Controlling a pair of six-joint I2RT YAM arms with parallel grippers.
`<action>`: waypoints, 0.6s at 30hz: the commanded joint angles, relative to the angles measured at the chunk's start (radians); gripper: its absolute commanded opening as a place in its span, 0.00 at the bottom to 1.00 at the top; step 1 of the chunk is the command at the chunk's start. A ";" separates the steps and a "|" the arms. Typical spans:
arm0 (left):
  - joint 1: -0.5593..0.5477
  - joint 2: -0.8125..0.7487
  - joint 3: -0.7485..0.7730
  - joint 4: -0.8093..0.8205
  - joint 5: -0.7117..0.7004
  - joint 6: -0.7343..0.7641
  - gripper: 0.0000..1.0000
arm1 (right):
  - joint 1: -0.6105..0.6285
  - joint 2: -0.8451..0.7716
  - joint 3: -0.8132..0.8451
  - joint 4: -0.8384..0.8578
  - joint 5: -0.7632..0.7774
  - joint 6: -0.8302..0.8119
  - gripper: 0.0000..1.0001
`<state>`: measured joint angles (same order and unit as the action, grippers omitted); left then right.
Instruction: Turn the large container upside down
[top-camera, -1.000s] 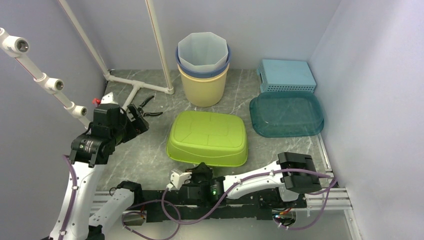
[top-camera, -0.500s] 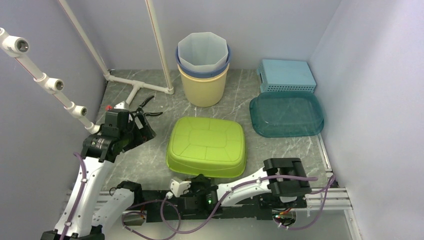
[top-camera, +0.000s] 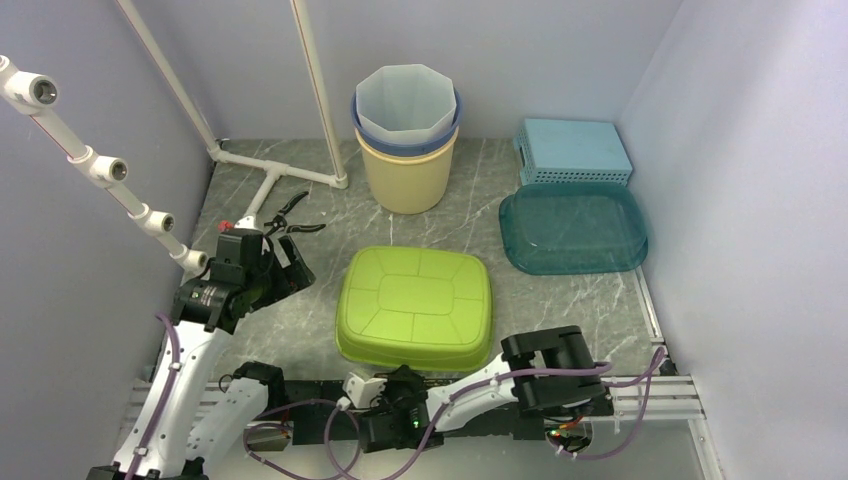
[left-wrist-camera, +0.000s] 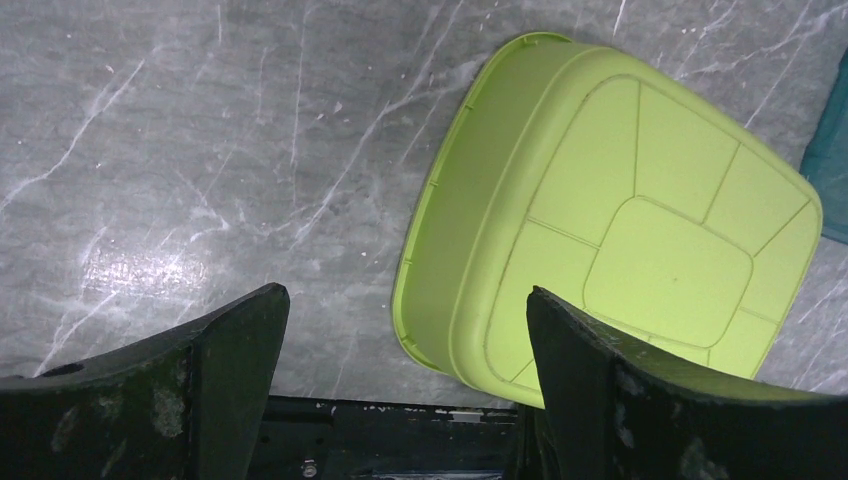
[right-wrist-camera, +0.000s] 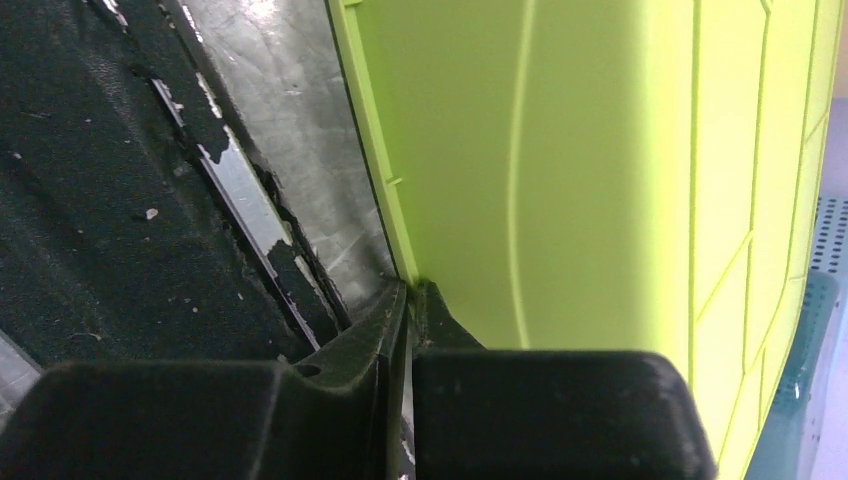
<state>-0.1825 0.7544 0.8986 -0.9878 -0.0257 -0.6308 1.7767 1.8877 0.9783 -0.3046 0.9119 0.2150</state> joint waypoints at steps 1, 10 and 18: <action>0.005 -0.015 -0.015 0.052 0.017 0.014 0.94 | 0.015 -0.036 -0.016 0.039 0.063 0.078 0.00; 0.005 -0.032 -0.027 0.072 0.017 0.024 0.94 | 0.113 -0.037 0.041 0.015 0.113 0.106 0.13; 0.005 -0.016 -0.030 0.079 0.059 0.035 0.94 | 0.135 -0.080 0.079 -0.032 0.201 0.129 0.32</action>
<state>-0.1825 0.7330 0.8707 -0.9463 0.0017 -0.6151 1.9152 1.8637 1.0046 -0.3050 1.0168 0.3073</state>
